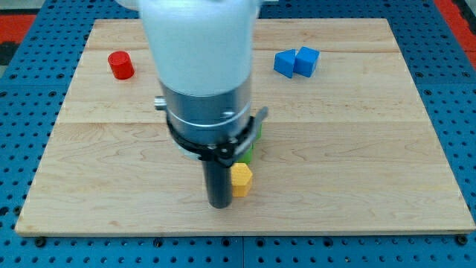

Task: Push the blue triangle towards the yellow heart

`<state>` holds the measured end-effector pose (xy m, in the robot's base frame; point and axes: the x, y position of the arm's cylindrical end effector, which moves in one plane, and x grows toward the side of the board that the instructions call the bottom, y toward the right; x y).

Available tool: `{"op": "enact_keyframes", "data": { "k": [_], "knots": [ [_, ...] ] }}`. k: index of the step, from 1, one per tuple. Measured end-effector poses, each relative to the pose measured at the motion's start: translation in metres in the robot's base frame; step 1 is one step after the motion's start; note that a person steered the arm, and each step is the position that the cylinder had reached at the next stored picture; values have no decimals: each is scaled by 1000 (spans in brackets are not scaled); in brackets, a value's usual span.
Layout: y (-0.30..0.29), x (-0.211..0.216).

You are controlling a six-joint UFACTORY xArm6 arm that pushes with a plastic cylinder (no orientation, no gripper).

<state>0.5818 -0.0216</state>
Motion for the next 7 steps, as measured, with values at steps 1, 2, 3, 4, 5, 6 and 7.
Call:
{"op": "enact_keyframes", "data": {
  "k": [1,2,3,4,5,6,7],
  "knots": [
    [26,1],
    [27,4],
    [121,-12],
    [161,-62],
    [187,-119],
    [218,-155],
    [229,-163]
  ]
}}
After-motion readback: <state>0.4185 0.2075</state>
